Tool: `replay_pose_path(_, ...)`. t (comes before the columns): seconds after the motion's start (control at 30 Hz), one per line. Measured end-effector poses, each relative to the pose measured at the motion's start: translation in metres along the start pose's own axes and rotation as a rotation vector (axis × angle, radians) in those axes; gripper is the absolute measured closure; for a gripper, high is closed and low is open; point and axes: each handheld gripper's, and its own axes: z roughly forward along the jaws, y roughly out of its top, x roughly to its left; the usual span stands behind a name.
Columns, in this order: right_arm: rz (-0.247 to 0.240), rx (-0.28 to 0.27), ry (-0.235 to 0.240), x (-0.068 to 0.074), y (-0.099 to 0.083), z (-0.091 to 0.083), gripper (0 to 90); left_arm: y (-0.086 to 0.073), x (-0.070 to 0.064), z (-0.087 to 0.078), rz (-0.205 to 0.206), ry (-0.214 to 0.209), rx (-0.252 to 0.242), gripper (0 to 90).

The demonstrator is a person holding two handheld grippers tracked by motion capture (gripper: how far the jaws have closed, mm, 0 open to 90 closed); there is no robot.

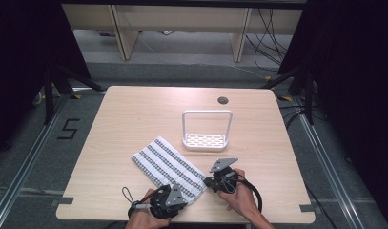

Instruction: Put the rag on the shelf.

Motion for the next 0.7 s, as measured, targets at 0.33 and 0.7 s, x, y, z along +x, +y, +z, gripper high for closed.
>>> replay_pose_path(0.33,0.02,-0.108,0.015,0.005,0.015,-0.022,86.3,0.008,0.008,-0.023,-0.009,-0.003,-0.061,84.4)
replay_pose_path(0.7,0.009,-0.179,0.044,0.009,0.045,-0.041,86.4,0.015,0.022,-0.052,-0.037,-0.018,-0.107,84.9)
